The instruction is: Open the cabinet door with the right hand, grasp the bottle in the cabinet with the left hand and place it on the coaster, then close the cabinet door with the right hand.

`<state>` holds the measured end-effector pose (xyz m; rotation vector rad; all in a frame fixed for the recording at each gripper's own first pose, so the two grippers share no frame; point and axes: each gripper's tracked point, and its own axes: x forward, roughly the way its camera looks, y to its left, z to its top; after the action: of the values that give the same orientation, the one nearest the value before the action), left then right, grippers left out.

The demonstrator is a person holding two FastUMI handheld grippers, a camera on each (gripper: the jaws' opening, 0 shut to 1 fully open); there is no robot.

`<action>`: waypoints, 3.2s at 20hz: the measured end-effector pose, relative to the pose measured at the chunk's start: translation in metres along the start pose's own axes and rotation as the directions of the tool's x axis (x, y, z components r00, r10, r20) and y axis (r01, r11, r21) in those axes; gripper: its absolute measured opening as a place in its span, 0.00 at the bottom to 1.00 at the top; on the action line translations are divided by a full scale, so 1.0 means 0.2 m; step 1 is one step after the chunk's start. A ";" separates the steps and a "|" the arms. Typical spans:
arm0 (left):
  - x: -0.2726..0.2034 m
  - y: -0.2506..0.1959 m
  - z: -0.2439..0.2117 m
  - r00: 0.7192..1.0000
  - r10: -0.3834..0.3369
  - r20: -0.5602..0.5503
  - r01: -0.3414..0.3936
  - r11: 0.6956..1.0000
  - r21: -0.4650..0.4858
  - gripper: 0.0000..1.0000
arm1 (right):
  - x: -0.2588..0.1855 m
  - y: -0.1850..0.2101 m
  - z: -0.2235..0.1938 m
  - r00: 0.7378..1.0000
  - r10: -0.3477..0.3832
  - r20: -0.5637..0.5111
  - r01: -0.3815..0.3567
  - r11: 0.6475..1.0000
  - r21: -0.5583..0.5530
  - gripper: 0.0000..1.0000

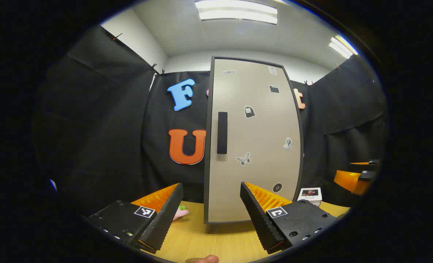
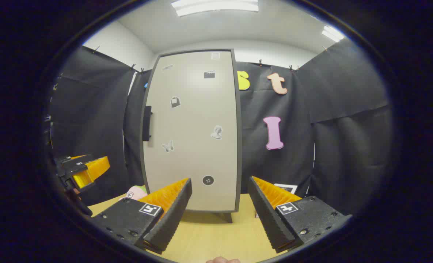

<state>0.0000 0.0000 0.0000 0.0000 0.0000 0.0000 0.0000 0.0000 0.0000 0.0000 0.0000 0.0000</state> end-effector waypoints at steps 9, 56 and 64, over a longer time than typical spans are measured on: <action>0.00 0.01 -0.01 1.000 0.006 -0.007 -0.006 1.000 0.003 0.95 | 0.00 0.01 0.00 1.000 0.002 -0.002 -0.002 1.000 -0.002 0.96; -0.25 0.23 0.00 0.993 0.111 -0.033 -0.110 0.993 0.053 0.95 | 0.99 1.20 0.55 0.860 0.508 -0.052 -0.510 0.857 -0.077 0.97; -0.28 0.30 -0.04 0.989 0.135 -0.051 -0.132 0.989 0.063 0.95 | 1.15 1.38 0.47 0.852 0.512 -0.105 -0.520 0.852 -0.064 0.95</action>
<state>-0.0563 0.0600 -0.0077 0.0598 0.0549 0.1343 0.2306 0.2757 0.0941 -0.0911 0.0857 0.5436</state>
